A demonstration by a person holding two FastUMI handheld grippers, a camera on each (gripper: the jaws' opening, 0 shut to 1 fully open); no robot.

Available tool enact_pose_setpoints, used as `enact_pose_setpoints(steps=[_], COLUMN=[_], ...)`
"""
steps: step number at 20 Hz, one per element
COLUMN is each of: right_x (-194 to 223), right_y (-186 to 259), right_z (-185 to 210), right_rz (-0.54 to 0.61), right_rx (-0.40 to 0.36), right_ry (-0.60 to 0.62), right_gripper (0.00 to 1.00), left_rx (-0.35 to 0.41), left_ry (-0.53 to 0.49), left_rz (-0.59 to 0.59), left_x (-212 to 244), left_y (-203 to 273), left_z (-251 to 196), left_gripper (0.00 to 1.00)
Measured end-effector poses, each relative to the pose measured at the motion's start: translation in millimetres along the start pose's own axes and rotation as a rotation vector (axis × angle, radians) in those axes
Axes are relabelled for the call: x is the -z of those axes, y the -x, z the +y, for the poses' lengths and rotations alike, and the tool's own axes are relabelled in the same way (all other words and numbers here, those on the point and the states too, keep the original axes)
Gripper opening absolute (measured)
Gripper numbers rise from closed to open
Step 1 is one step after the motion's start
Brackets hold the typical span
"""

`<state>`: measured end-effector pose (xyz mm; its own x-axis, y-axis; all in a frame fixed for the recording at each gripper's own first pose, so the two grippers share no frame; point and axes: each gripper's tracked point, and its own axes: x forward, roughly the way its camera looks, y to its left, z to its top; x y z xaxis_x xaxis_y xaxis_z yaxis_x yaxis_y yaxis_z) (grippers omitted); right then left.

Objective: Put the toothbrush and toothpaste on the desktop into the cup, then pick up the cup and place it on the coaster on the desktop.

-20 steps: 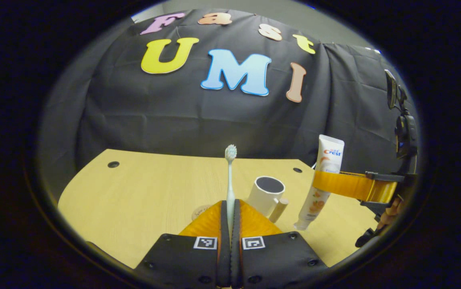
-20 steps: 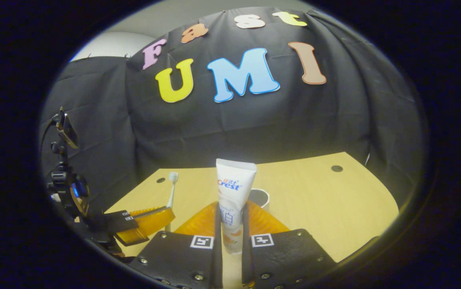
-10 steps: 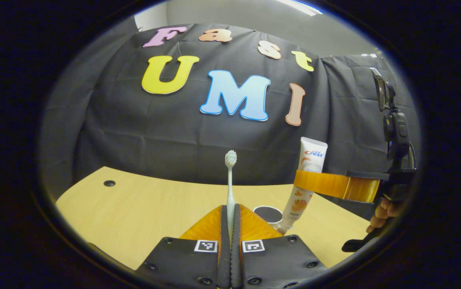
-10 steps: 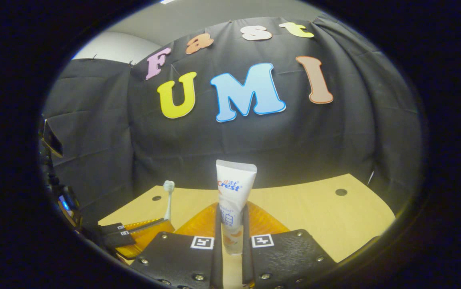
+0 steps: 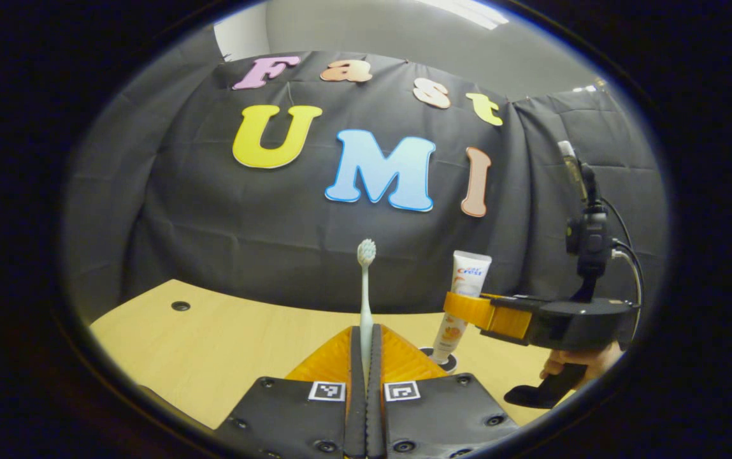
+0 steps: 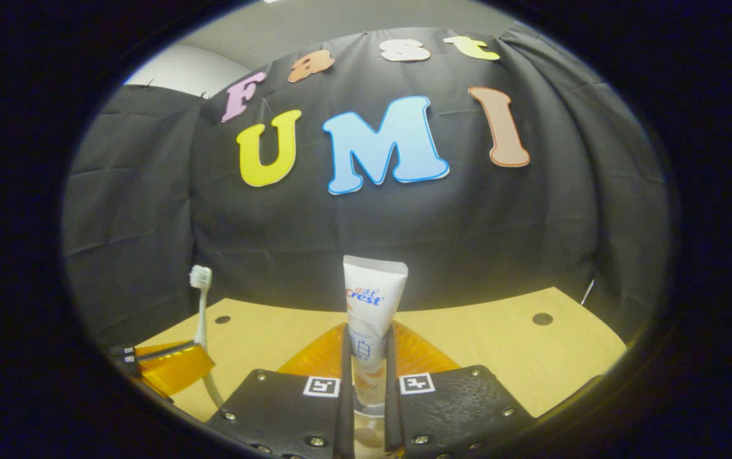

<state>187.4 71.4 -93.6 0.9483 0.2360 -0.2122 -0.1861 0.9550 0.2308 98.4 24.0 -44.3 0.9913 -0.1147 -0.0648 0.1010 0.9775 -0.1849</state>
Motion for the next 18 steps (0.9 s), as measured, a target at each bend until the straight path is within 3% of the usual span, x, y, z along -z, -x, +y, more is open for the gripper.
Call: enact_pose_setpoints(steps=[1,10,18], right_x=[10.3,80.9,85.2], right_y=[-4.9,-21.0,-13.1], right_z=[-4.1,-14.4,-12.2], right_rz=[0.032,0.263,0.281], right_rx=[0.006,0.005,-0.019], right_ry=[0.001,0.06,0.171], right_gripper=[0.16,0.24,0.31], left_rx=[-0.009,-0.03,-0.029], left_ry=[0.0,-0.007,0.029], left_rz=[0.0,0.027,0.029], left_x=[0.9,6.8,15.5], left_y=[-0.4,-5.4,-15.4], left_z=[0.8,0.7,-3.3], left_gripper=[0.08,0.08,0.08])
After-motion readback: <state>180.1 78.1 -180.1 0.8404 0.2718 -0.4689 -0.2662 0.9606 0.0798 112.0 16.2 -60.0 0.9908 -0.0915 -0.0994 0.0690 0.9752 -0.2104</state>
